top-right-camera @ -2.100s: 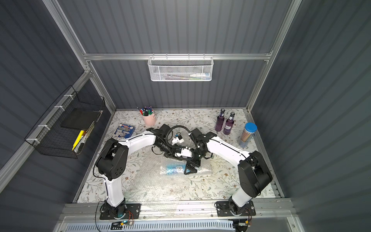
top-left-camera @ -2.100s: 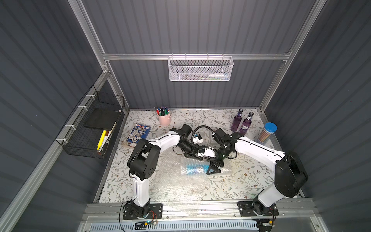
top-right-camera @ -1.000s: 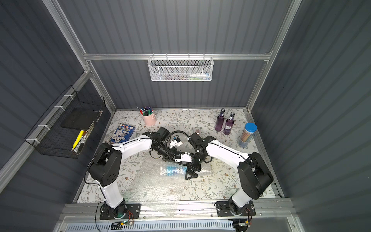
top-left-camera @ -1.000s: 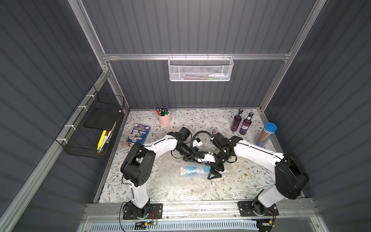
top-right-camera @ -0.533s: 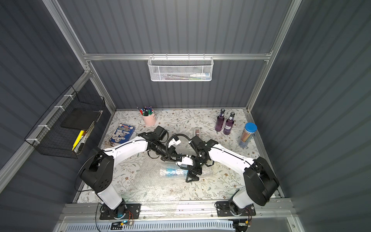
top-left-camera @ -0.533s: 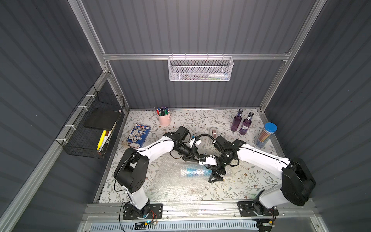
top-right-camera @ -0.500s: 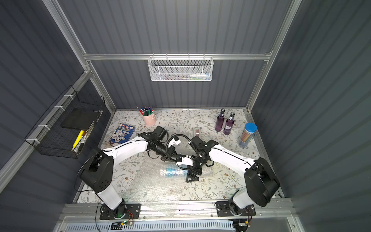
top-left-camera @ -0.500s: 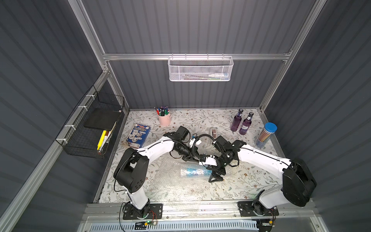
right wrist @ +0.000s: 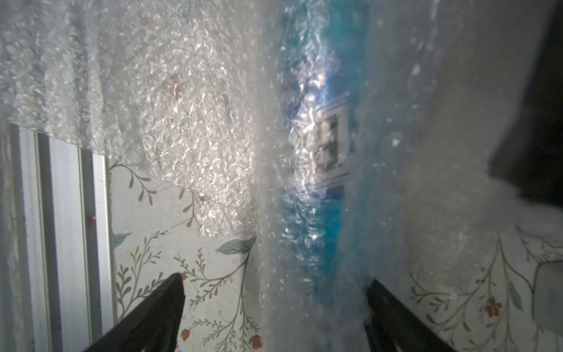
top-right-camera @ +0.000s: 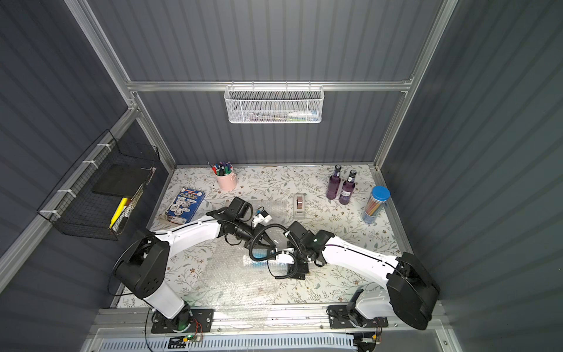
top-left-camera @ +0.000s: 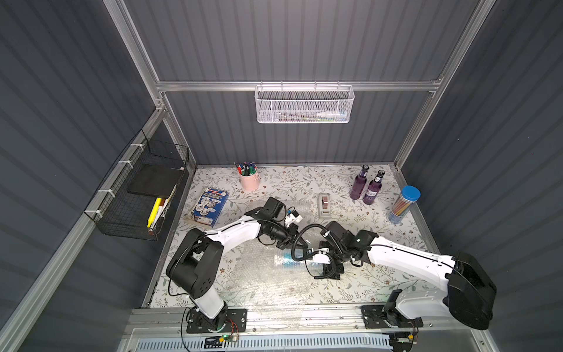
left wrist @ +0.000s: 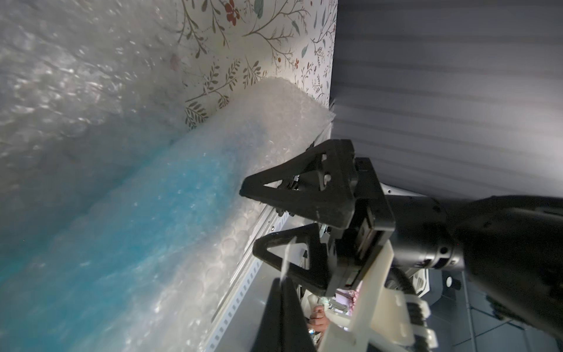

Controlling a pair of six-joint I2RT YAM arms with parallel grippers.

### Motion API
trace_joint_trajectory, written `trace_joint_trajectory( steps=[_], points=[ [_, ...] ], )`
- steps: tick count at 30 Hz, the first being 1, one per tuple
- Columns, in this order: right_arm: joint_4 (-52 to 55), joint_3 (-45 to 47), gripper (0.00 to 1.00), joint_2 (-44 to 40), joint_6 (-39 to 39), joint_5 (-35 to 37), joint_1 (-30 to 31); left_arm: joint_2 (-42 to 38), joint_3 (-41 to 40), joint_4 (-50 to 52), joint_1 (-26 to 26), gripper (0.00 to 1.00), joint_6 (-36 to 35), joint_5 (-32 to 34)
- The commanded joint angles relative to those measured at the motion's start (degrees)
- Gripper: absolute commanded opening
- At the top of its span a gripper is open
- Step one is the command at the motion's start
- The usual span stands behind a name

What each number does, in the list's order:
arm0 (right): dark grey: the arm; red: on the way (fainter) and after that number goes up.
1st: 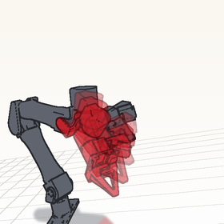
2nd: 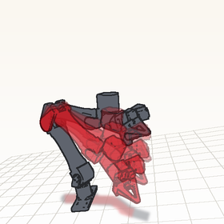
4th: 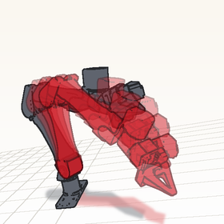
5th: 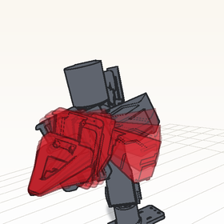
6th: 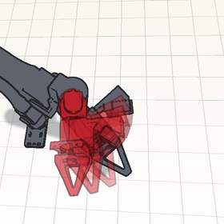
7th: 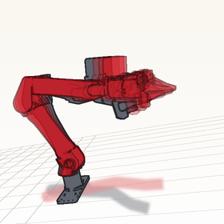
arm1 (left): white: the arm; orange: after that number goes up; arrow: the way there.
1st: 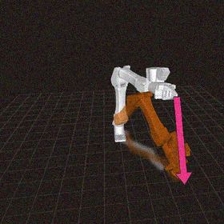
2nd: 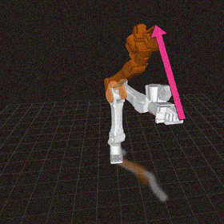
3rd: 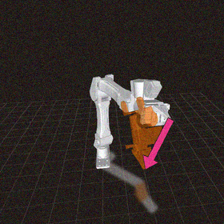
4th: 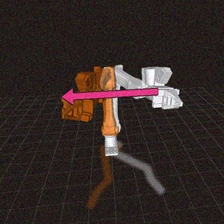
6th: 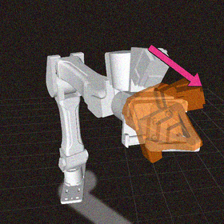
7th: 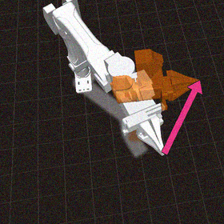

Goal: Wrap wine bottles in bubble wrap
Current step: Adjust the bubble wrap on the bubble wrap.

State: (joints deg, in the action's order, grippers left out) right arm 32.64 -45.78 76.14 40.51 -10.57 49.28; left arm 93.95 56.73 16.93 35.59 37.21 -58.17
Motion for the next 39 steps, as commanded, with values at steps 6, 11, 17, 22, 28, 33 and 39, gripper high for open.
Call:
trace_joint_trajectory(
  steps=[6,11,17,22,28,33,39],
  points=[
    [-2.6,1.6,0.86,-1.1,0.4,4.0,1.4,-5.4,-7.5,-14.7,2.8,0.00,15.1,0.8],
    [-2.9,1.6,0.85,-1.6,0.4,3.1,1.7,-4.0,-7.6,-14.9,4.0,0.00,15.2,2.7],
    [-2.9,1.6,0.85,-1.8,-0.3,1.9,2.0,-2.2,-7.5,-15.2,4.4,0.00,15.3,5.7],
    [-2.9,1.5,0.85,-2.0,-0.7,1.2,2.0,-2.2,-8.6,-13.3,5.4,0.00,15.1,7.9],
    [-3.0,1.4,0.85,-2.0,-1.0,0.5,2.2,0.0,-6.9,-10.1,5.4,0.00,12.1,9.7],
    [-2.9,1.7,0.85,-3.0,-1.6,0.2,2.4,0.2,-7.9,-9.0,5.6,0.00,11.6,10.8],
    [-3.1,2.0,0.85,-3.0,-2.1,-0.4,2.7,1.4,-7.7,-8.4,5.9,0.00,10.9,11.1]
  ],
)
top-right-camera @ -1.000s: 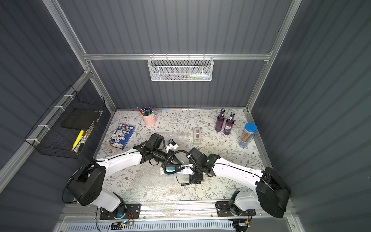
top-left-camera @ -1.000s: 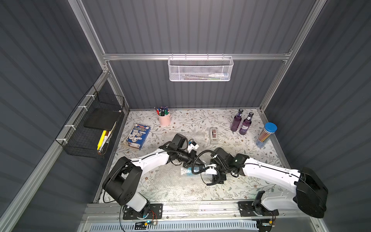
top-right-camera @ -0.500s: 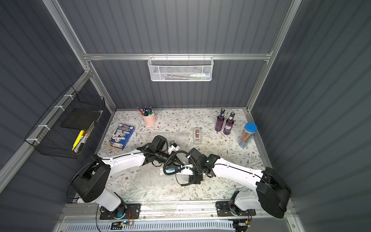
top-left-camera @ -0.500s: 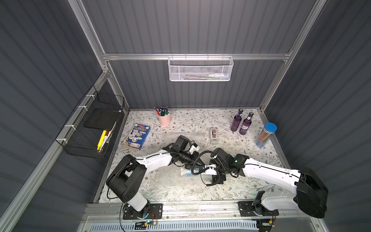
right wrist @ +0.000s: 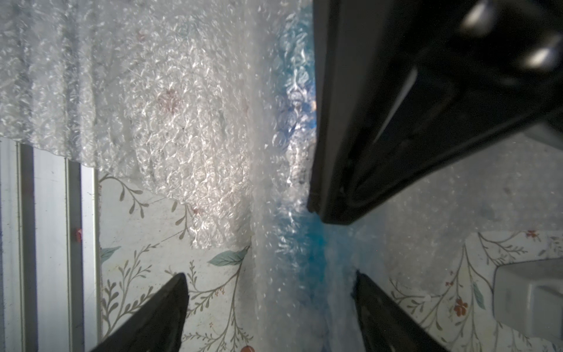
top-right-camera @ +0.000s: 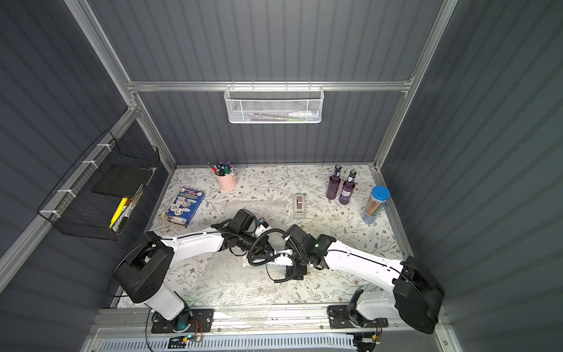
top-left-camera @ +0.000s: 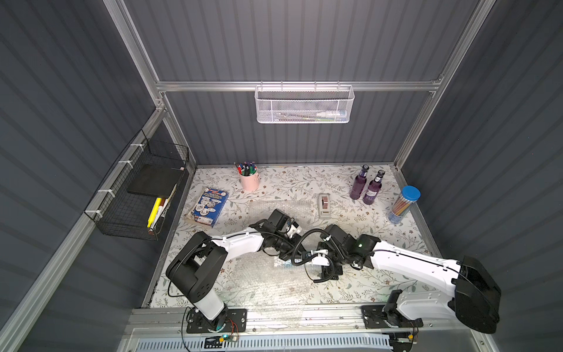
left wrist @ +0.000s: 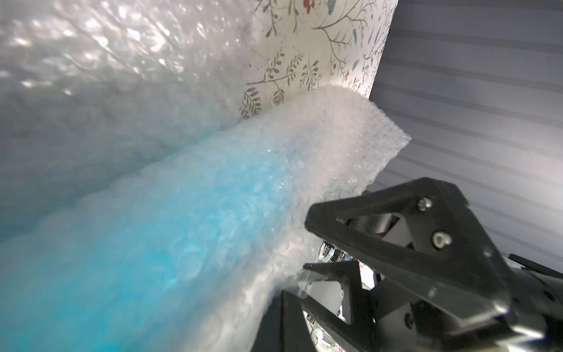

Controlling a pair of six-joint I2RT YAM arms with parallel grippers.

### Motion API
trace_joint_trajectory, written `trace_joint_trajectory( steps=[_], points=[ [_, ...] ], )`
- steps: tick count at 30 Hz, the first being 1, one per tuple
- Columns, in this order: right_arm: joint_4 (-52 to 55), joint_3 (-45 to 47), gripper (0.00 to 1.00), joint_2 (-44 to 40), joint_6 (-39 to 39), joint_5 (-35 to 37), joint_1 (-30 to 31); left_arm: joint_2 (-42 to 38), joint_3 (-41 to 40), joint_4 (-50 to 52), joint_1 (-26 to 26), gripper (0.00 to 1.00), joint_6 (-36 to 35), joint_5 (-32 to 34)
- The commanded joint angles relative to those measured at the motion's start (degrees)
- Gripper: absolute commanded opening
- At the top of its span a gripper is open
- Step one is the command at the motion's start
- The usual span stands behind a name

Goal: Wrap wine bottles in bubble wrap
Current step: Adjust the bubble wrap on the bubble wrap.

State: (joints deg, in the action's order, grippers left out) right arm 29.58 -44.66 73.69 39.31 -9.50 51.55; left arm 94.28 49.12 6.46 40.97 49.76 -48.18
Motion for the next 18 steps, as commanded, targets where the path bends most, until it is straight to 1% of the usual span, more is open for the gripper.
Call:
trace_joint_trajectory(
  steps=[1,8,14,16,18],
  points=[
    [0.1,0.8,0.85,-0.7,-1.1,-1.6,0.4,1.0,-0.1,2.2,0.7,0.00,-1.5,1.4],
    [-1.2,0.4,0.85,-3.0,-5.9,-2.7,0.2,1.3,-0.7,4.6,1.1,0.00,-2.7,2.9],
    [-9.6,2.6,0.85,-9.6,-14.2,-6.6,-2.9,1.6,-0.6,5.4,1.4,0.00,-3.5,3.7],
    [-11.3,2.5,0.80,-9.3,-18.5,-7.2,-4.9,1.6,-0.8,5.2,1.5,0.00,-3.4,3.8],
    [-10.7,1.5,0.75,-8.0,-21.7,-7.7,-7.1,1.7,-0.9,4.8,1.5,0.00,-3.4,3.9]
  ],
)
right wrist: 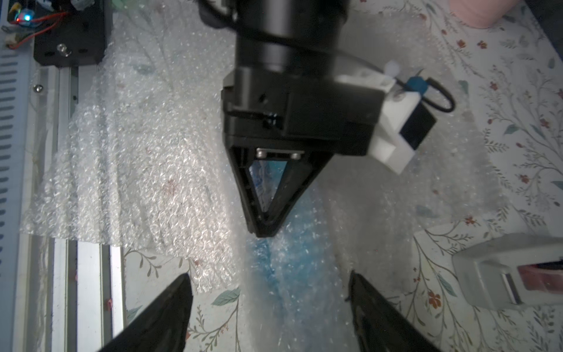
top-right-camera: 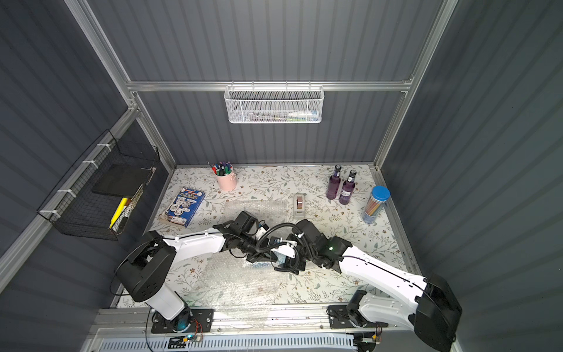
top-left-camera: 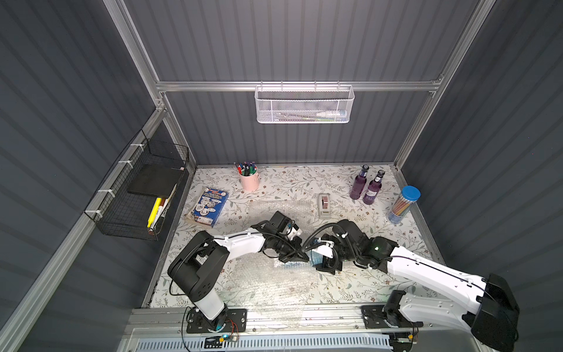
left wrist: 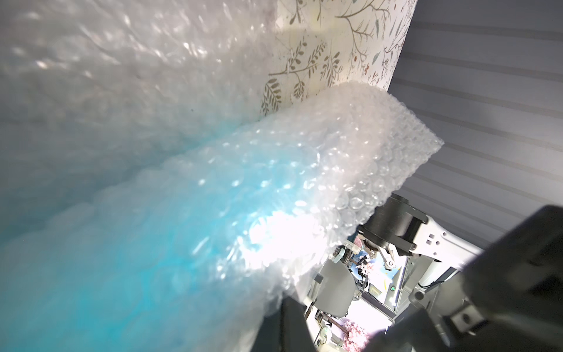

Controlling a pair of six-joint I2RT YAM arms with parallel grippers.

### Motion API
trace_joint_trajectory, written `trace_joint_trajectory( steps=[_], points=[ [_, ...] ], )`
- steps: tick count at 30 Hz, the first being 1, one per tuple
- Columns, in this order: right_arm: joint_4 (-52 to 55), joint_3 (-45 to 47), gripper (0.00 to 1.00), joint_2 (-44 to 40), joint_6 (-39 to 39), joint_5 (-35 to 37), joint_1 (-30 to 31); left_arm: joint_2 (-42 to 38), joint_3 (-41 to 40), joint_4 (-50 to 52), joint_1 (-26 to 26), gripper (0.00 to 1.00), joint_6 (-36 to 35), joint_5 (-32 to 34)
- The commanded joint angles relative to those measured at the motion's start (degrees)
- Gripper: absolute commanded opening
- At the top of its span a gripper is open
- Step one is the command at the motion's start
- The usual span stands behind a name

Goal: Wrap wine bottles in bubble wrap
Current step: Adjust the bubble wrap on the bubble wrap, then stick the tape on the bubble wrap.

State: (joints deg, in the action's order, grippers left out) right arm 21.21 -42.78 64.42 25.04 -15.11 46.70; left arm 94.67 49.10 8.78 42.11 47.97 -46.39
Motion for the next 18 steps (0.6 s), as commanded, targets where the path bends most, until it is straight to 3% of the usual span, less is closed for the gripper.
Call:
trace_joint_trajectory(
  steps=[1,6,14,18],
  points=[
    [-2.7,-0.5,0.72,2.0,-9.2,-1.7,-3.5,1.4,-1.0,2.3,0.4,0.00,-1.6,2.2],
    [-2.0,-2.0,0.67,4.8,-9.2,-2.3,-5.7,2.0,-0.8,1.9,0.5,0.00,-1.8,2.4],
    [-2.4,-4.8,0.67,13.7,-10.2,-9.7,-6.0,1.9,-0.7,1.1,0.6,0.00,-1.5,3.1],
    [-1.8,-6.6,0.61,17.7,-11.7,-10.4,-7.0,1.9,-1.2,0.6,0.8,0.00,-1.3,3.1]
  ],
)
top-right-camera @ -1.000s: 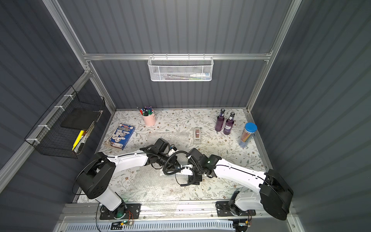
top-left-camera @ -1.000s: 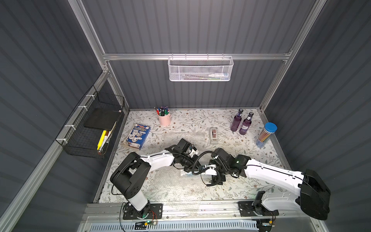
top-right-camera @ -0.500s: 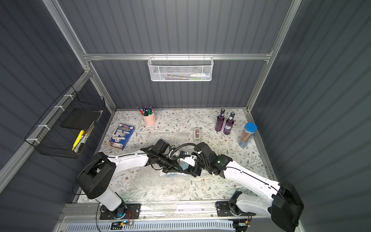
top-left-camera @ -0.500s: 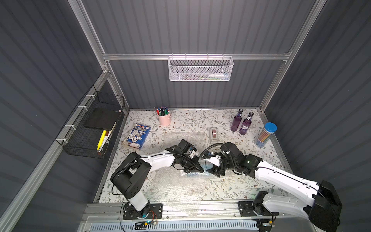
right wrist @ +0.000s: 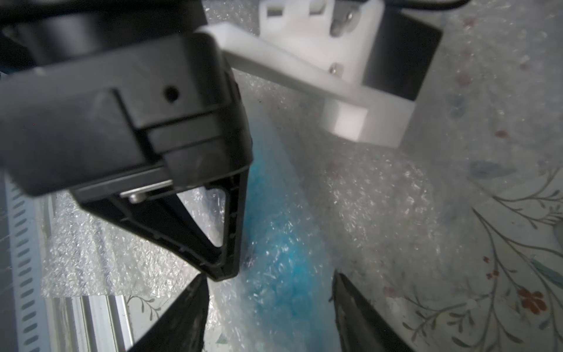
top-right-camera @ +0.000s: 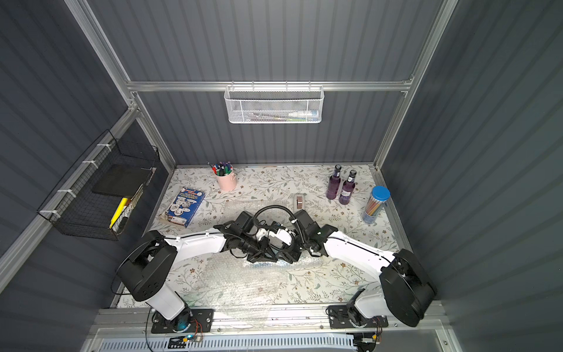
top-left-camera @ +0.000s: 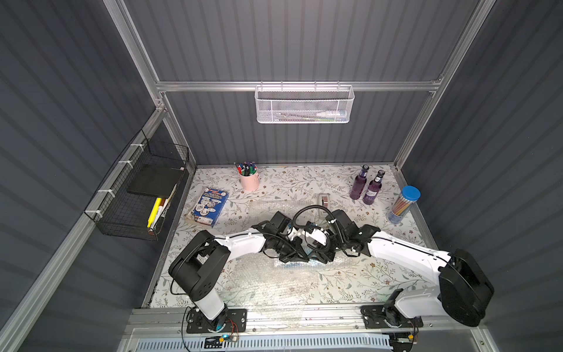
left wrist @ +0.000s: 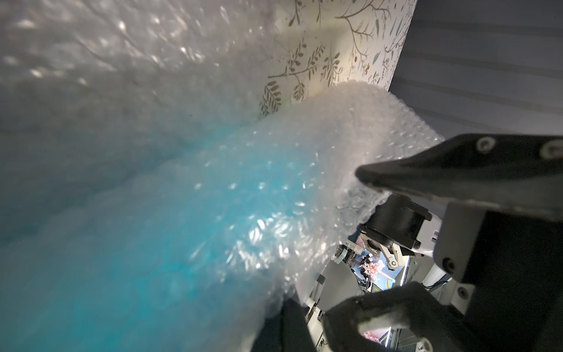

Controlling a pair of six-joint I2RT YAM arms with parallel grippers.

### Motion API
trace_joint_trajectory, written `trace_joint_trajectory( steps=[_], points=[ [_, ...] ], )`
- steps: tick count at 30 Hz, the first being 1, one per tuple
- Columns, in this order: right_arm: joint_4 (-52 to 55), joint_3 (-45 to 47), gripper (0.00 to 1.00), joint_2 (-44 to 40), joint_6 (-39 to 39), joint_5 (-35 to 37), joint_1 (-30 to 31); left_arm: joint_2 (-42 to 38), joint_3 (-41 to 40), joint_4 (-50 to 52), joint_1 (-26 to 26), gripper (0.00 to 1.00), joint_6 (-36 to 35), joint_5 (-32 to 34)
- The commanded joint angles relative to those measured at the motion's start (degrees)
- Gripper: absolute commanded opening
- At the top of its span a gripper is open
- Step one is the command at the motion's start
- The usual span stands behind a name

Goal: Wrap wine bottles in bubble wrap
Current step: Stick the tape on the bubble wrap.

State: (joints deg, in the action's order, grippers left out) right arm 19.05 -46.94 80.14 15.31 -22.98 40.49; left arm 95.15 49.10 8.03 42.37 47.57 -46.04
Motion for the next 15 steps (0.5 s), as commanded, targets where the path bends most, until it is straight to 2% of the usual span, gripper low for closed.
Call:
trace_joint_trajectory(
  steps=[1,3,8,12,15],
  points=[
    [0.7,-2.9,0.56,2.8,-2.7,-2.5,-1.1,1.4,-1.3,1.4,0.6,0.00,-0.8,2.8],
    [1.3,-3.6,0.50,3.8,-3.0,-3.7,-1.5,1.3,-1.5,1.4,0.7,0.00,-0.8,2.8],
    [2.4,-4.9,0.45,5.9,-4.2,-3.1,-1.9,1.5,-1.8,1.3,0.7,0.00,-0.9,2.9],
    [6.5,-7.5,0.44,8.3,-2.8,-5.6,-1.9,1.4,-1.9,1.5,0.7,0.00,-1.1,3.0],
    [6.6,-7.2,0.44,8.8,-5.8,-4.9,-1.9,1.5,-1.7,1.5,0.7,0.00,-1.2,3.0]
  ],
)
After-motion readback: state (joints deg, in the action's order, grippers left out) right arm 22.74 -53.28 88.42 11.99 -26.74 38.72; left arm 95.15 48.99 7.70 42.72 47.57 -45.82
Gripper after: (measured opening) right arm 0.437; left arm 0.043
